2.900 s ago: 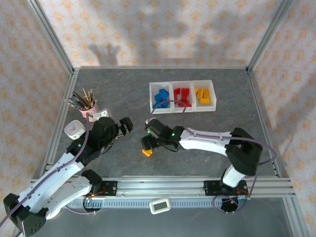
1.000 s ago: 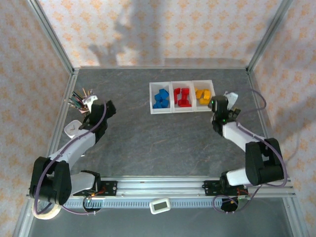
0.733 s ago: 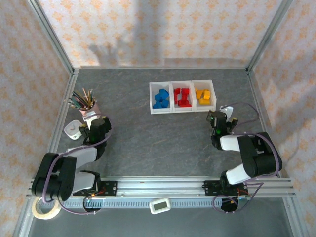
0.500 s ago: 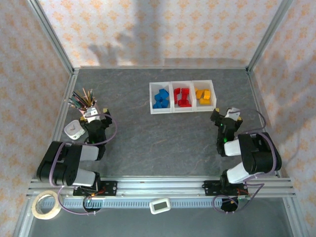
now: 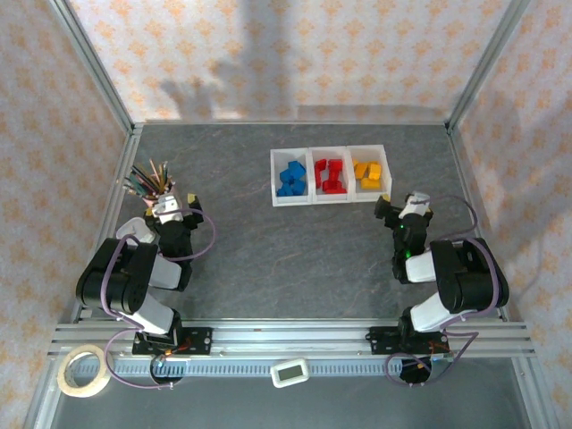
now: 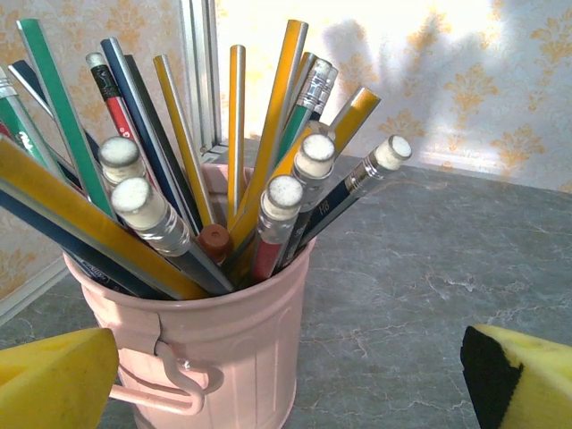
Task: Sort the legos into containers by color
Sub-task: Reset both arms
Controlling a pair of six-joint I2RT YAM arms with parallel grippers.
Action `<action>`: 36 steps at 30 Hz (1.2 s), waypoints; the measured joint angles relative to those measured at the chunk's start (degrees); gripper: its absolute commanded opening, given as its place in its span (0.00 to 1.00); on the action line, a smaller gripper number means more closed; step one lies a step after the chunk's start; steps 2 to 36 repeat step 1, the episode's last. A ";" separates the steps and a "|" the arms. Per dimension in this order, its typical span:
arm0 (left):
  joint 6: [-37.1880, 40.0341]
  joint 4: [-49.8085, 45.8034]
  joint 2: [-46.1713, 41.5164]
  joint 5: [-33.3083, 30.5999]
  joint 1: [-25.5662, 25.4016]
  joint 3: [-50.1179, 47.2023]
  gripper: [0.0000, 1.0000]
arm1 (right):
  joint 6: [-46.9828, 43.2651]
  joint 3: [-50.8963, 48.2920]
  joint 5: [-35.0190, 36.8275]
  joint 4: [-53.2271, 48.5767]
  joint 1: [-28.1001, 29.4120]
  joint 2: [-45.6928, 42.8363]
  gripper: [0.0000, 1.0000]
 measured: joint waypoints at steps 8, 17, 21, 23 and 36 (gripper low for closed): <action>-0.02 0.04 0.00 0.00 0.00 0.00 1.00 | 0.00 0.00 -0.09 0.00 0.00 0.00 1.00; -0.02 0.04 0.00 0.00 0.00 0.00 1.00 | 0.00 0.00 -0.09 0.00 0.00 0.00 1.00; -0.02 0.04 0.00 0.00 0.00 0.00 1.00 | 0.00 0.00 -0.09 0.00 0.00 0.00 1.00; -0.02 0.04 0.00 0.00 0.00 0.00 1.00 | 0.00 0.00 -0.09 0.00 0.00 0.00 1.00; -0.02 0.04 0.00 0.00 0.00 0.00 1.00 | 0.00 0.00 -0.09 0.00 0.00 0.00 1.00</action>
